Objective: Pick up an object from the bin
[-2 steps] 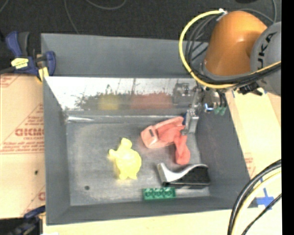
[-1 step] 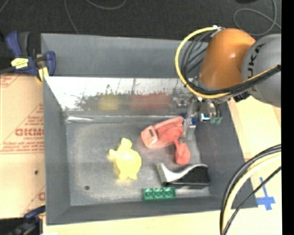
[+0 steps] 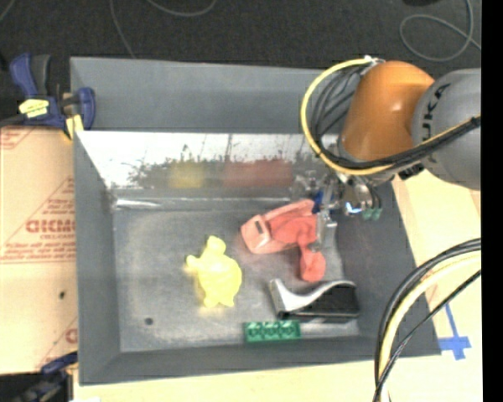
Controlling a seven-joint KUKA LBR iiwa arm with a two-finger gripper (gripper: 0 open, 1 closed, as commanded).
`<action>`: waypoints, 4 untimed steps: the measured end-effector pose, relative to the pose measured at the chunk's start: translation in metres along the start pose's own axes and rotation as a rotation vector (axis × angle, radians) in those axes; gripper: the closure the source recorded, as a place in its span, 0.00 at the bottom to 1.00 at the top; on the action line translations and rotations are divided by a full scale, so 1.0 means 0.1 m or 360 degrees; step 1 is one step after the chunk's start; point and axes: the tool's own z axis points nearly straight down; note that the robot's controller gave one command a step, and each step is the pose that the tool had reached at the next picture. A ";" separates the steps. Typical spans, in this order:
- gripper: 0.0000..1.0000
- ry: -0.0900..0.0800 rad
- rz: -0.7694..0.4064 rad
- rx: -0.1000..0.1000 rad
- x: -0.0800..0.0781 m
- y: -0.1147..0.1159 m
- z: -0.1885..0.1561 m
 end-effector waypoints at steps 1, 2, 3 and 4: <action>0.00 -0.0015 -0.0184 0.0004 0.02 -0.20 -0.03; 0.00 -0.0034 -0.0166 0.0007 -0.01 -0.17 0.55; 1.00 -0.0030 -0.0034 0.0005 0.46 -0.20 0.71; 1.00 -0.0030 -0.0035 0.0005 0.46 -0.20 0.71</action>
Offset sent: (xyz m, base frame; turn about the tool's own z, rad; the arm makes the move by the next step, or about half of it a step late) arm -0.0024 -0.0148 -0.0722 -0.1020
